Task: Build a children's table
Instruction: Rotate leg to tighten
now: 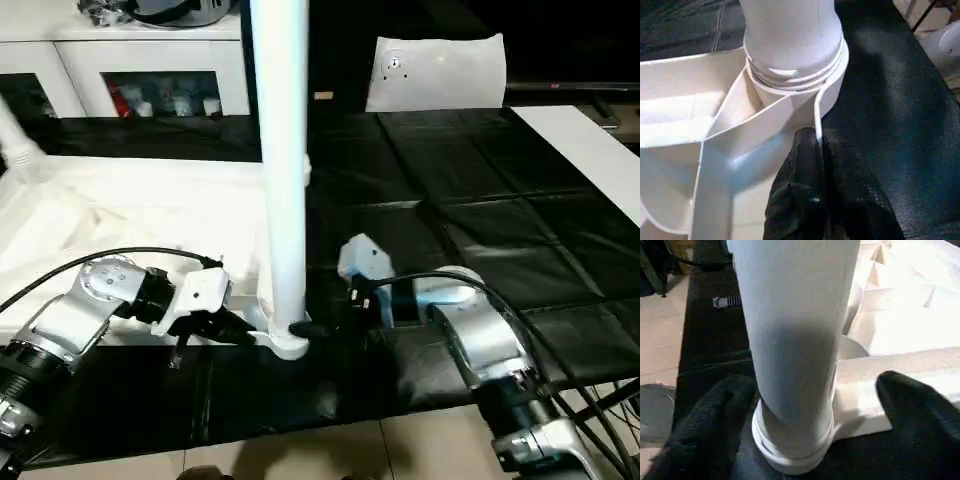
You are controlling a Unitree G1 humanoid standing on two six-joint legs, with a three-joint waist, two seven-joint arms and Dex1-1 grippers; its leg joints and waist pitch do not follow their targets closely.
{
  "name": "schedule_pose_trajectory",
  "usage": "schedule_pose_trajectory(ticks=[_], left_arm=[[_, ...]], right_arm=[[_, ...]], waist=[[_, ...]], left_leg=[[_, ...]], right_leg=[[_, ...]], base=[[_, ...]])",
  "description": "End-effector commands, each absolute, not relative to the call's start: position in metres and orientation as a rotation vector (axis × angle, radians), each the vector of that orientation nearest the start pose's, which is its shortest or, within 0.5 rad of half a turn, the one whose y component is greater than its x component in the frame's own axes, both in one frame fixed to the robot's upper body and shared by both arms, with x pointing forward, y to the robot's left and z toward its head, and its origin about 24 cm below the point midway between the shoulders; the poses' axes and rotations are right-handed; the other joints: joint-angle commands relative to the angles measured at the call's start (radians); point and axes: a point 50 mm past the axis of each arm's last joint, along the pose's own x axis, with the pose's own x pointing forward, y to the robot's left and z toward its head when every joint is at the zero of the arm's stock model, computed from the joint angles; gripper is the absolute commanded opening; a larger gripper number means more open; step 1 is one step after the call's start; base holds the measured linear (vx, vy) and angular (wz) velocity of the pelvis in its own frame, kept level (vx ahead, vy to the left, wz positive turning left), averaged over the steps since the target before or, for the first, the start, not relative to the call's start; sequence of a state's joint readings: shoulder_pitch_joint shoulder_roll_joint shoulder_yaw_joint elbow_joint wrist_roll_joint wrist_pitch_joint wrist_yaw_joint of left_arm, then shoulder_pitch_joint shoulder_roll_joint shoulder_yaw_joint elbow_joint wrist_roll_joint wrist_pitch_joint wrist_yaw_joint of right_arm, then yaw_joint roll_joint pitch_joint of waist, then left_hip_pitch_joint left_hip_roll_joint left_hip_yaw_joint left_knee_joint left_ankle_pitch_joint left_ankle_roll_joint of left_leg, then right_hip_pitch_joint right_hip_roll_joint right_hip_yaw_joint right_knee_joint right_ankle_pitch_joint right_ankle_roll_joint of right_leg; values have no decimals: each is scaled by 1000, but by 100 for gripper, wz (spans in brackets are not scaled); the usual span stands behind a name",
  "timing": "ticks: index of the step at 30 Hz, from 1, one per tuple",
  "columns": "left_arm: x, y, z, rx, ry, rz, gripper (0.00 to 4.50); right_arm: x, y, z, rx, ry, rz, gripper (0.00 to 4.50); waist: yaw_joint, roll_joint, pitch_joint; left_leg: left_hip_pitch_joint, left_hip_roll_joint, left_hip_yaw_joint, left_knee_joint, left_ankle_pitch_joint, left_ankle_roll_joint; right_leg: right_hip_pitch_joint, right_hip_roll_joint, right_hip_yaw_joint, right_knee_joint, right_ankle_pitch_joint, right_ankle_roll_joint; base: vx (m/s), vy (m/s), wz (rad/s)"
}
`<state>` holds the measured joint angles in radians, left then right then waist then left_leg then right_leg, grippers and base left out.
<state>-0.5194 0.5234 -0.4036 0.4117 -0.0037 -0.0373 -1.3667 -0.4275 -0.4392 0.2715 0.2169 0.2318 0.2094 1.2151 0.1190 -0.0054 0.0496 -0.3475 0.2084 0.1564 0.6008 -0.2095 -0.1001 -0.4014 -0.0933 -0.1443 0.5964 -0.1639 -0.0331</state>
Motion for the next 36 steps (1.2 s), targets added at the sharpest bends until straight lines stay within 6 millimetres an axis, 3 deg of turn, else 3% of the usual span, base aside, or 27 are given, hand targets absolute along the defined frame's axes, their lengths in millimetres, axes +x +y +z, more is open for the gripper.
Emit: schedule_pose_trajectory(ticks=[1, 2, 5, 6, 11, 15, 22, 28, 31, 32, 33, 36], left_arm=[[285, 133, 61, 663, 387, -1674, 0], [285, 133, 61, 663, 387, -1674, 0], [284, 134, 61, 665, 388, -1676, 0], [283, 135, 60, 660, 390, -1679, 0], [281, 134, 59, 658, 397, -1691, 0], [280, 135, 58, 662, 405, -1692, 0], [280, 135, 58, 655, 414, -1688, 0], [280, 136, 58, 654, 420, -1690, 0], [280, 136, 58, 647, 423, -1688, 0], [281, 135, 58, 622, 426, -1665, 0], [281, 135, 58, 622, 426, -1665, 0], [285, 130, 58, 560, 436, -1574, 0]], right_arm=[[285, -127, 77, -208, 276, 1446, 394], [285, -127, 77, -208, 276, 1446, 373], [285, -127, 75, -200, 292, 1458, 368], [286, -126, 75, -197, 293, 1459, 340], [286, -125, 75, -185, 294, 1460, 295], [285, -124, 75, -176, 300, 1469, 275], [281, -121, 73, -138, 312, 1499, 201], [279, -120, 72, -127, 315, 1510, 190], [278, -119, 72, -115, 315, 1516, 190], [276, -117, 72, -92, 311, 1517, 190], [276, -117, 72, -92, 311, 1517, 190], [269, -111, 69, -30, 297, 1490, 190]], waist=[[-7, -5, -66], [-7, -6, -67], [-6, -3, -68], [-6, -1, -69], [-6, -6, -70], [-6, -4, -69], [-6, -3, -70], [-5, 2, -70], [-5, -1, -70], [-4, 9, -70], [-5, 4, -71], [-4, 7, -70]], left_leg=[[2, 32, 5, -74, -138, 49], [1, 32, 5, -74, -137, 48], [-1, 31, 4, -73, -123, 48], [-2, 32, 4, -73, -123, 47], [-3, 31, 5, -72, -112, 47], [-3, 31, 5, -72, -114, 49], [-3, 31, 4, -72, -113, 46], [-2, 31, 4, -72, -118, 43], [-3, 31, 4, -72, -117, 42], [-2, 30, 3, -72, -118, 41], [-1, 32, 4, -72, -118, 39], [0, 34, 4, -73, -121, 34]], right_leg=[[59, -67, 71, -69, -305, -138], [60, -67, 72, -68, -302, -137], [61, -67, 71, -66, -285, -139], [61, -67, 71, -65, -277, -144], [63, -67, 72, -61, -258, -150], [63, -67, 71, -63, -268, -146], [63, -67, 71, -62, -265, -146], [63, -67, 71, -62, -265, -149], [64, -67, 71, -62, -262, -149], [63, -67, 71, -61, -261, -151], [63, -67, 71, -62, -251, -154], [64, -65, 73, -61, -231, -159]], base=[[0, 0, 0], [0, 0, 0], [0, 0, 0], [0, 0, 0], [0, 0, 0], [0, 0, 0], [0, 0, 0], [0, 0, 0], [0, 0, 0], [0, 0, 0], [0, 0, 0], [0, 0, 0]])
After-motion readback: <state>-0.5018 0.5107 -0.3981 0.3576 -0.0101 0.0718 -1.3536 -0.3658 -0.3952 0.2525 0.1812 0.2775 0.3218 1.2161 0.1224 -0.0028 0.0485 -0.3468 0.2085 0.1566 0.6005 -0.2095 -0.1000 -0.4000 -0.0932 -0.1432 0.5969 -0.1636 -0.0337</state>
